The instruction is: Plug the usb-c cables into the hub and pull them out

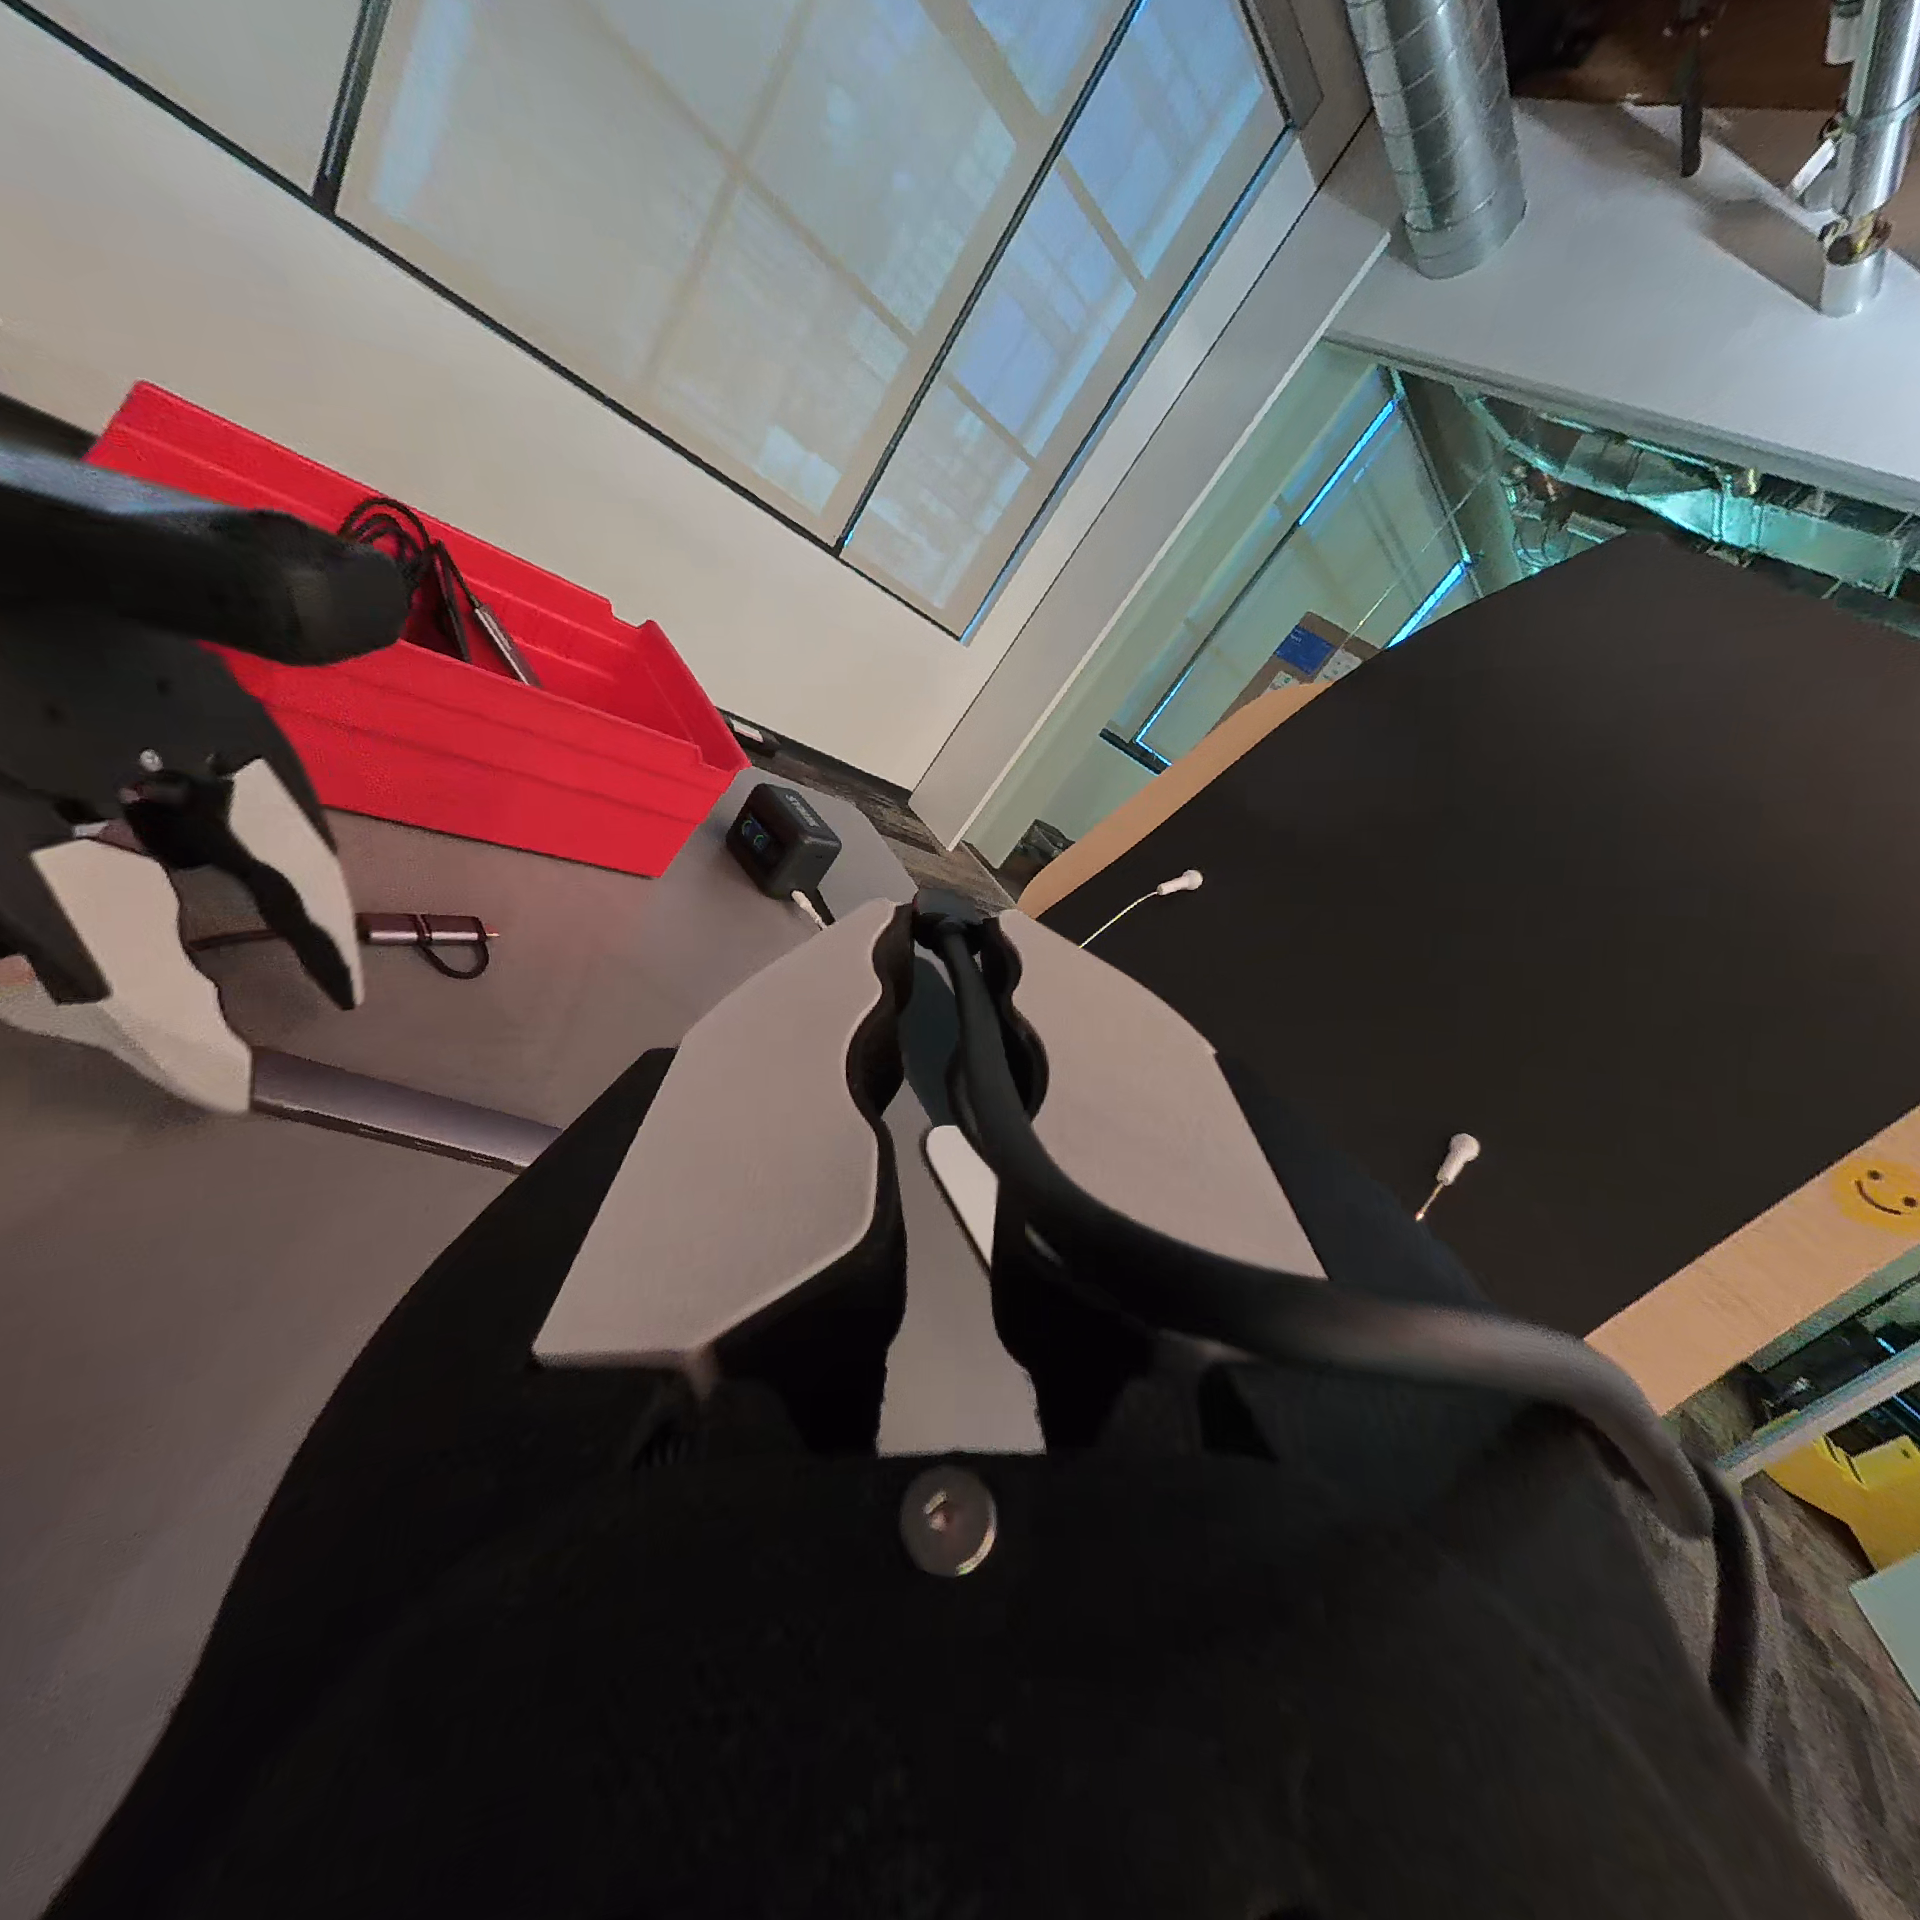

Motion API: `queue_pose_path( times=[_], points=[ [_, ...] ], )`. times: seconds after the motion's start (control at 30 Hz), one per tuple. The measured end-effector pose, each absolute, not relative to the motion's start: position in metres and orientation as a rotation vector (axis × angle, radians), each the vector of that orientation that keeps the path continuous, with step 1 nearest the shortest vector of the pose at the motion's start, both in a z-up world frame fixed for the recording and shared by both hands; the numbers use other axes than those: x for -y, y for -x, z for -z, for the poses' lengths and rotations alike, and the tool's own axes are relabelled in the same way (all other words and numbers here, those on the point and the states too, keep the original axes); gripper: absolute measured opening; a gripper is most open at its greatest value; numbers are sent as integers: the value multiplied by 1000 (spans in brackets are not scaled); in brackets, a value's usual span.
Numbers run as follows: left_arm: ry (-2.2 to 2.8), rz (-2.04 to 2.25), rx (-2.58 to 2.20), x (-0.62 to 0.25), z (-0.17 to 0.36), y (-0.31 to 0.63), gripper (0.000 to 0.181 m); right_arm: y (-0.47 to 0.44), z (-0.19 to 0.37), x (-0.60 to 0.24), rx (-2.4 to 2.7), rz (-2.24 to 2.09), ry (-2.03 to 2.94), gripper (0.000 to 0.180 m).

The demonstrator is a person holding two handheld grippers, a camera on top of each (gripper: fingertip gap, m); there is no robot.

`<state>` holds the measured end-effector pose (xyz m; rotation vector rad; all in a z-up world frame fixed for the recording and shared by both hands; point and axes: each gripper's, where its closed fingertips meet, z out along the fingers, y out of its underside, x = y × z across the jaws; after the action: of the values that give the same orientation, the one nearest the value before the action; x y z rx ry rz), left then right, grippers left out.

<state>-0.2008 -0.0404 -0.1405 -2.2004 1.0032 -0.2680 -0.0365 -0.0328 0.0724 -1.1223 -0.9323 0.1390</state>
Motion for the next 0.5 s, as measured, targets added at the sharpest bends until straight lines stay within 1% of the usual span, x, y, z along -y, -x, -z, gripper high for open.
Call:
queue_pose_path(
  times=[0.07, 0.17, 0.23, 0.33, 0.5],
  points=[
    [2250, 323, -931, 45, 149, 199, 54, 37, -75, 34, 932, -138, 1114, 13],
    [2278, 279, -890, 44, 156, 200, 51, 39, -80, 38, 934, -152, 1098, 12],
    [2272, 272, -886, 43, 156, 195, 45, 39, -82, 41, 942, -140, 1090, 13],
    [2243, 263, -909, 39, 156, 188, 23, 38, -85, 43, 949, -126, 1085, 13],
    [2283, 420, -914, 36, 152, 187, 22, 35, -90, 45, 940, -134, 1082, 12]
  ],
)
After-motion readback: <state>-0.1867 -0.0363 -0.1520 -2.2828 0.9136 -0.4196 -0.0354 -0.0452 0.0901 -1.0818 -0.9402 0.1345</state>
